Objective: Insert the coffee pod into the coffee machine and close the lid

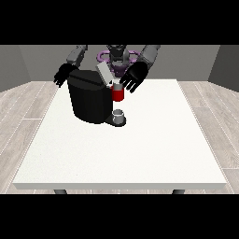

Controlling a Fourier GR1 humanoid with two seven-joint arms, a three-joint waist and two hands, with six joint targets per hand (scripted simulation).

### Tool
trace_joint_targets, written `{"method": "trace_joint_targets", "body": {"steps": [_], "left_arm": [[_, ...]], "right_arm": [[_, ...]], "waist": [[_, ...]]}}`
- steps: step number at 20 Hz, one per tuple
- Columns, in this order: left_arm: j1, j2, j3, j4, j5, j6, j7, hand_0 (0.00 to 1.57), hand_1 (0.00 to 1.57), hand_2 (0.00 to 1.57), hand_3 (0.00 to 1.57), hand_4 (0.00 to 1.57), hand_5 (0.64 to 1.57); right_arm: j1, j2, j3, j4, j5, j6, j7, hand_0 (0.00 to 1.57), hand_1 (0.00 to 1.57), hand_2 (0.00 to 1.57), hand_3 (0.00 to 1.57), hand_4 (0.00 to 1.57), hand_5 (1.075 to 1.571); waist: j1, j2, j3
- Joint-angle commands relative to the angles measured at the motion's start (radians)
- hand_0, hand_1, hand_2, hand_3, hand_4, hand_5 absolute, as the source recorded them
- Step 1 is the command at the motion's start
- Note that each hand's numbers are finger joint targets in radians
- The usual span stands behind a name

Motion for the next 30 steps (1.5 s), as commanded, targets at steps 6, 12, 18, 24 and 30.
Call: {"method": "trace_joint_targets", "body": {"steps": [6,12,18,24,30], "left_arm": [[0.033,0.017,-0.047,-0.001,-0.046,-0.034,-0.064,0.00,0.00,0.38,0.11,0.00,1.571],[0.010,0.014,-0.061,-0.001,-0.069,-0.068,-0.036,0.00,0.00,0.00,0.00,0.00,1.571],[0.046,0.011,-0.038,0.011,-0.067,-0.051,-0.020,0.00,0.00,0.00,0.00,0.00,1.571],[0.099,-0.031,-0.062,-0.023,-0.070,-0.094,-0.019,0.00,0.00,0.00,0.00,0.00,1.571],[0.192,-0.069,0.007,-0.014,0.002,-0.076,-0.021,0.00,0.00,0.00,0.00,0.00,1.571]], "right_arm": [[0.027,-0.013,-0.027,0.022,-0.017,0.013,-0.045,0.00,0.00,0.00,0.00,0.37,1.571],[-0.006,-0.004,-0.003,0.018,0.016,-0.028,0.034,0.00,0.00,0.00,0.00,0.39,1.571],[0.085,0.033,0.030,-0.003,0.014,-0.013,-0.021,0.00,0.00,0.00,0.00,0.36,1.571],[0.120,0.005,0.000,0.028,-0.010,0.010,0.001,0.00,0.00,0.00,0.00,0.39,1.571],[0.209,0.009,0.024,-0.051,-0.027,0.030,0.009,0.00,0.00,0.00,0.00,0.37,1.571]], "waist": [[0.000,0.018,-0.0006],[0.017,-0.029,-0.0008],[-0.007,-0.055,-0.0009],[0.054,-0.161,-0.0008],[0.053,-0.251,-0.0012]]}}
